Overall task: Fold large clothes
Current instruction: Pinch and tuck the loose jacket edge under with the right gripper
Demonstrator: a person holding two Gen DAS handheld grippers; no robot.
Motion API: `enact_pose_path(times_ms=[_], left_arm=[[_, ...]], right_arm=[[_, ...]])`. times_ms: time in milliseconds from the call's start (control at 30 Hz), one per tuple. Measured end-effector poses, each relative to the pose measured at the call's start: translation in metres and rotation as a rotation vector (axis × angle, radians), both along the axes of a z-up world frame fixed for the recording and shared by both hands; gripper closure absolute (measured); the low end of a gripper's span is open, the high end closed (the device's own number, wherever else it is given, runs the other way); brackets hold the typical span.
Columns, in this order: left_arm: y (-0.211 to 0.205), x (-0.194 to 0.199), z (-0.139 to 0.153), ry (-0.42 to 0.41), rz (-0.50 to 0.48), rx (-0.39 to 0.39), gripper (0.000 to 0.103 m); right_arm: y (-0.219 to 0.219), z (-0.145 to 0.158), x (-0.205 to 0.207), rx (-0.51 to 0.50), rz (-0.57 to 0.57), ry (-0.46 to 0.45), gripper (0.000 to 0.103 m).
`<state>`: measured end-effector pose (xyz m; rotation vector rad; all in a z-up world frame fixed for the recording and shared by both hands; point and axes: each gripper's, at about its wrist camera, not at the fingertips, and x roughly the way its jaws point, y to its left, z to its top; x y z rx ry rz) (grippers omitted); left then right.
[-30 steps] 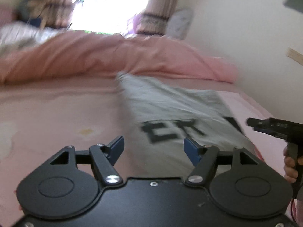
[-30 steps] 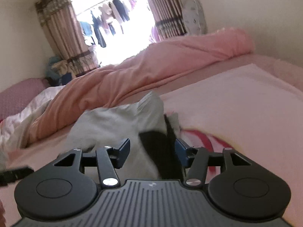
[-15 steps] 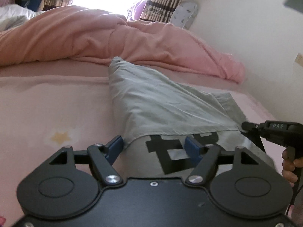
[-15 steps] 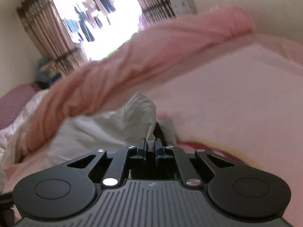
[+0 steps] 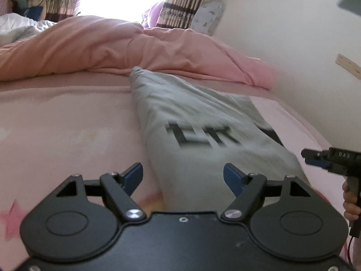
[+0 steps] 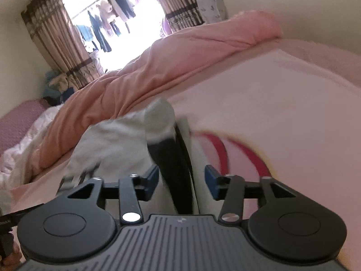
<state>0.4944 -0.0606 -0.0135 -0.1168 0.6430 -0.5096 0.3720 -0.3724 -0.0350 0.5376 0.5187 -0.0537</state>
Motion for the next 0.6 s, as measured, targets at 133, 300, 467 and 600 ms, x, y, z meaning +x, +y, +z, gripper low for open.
enact_pose_path(times_ms=[133, 300, 467, 600], left_arm=[[0.012, -0.058, -0.012, 0.003, -0.001, -0.017, 0.024], [-0.005, -0.096, -0.032, -0.012, -0.011, 0.045, 0.025], [-0.021, -0.09, -0.049, -0.018, 0.022, 0.118, 0.044], [-0.021, -0.082, -0.054, 0.016, 0.027, 0.122, 0.082]], right_arm=[[-0.002, -0.028, -0.051, 0.107, -0.023, 0.044, 0.045], [0.012, -0.035, -0.059, 0.119, 0.007, 0.053, 0.045], [0.025, -0.033, -0.048, 0.063, -0.028, 0.074, 0.087], [0.024, -0.026, -0.057, 0.072, -0.043, 0.038, 0.096]])
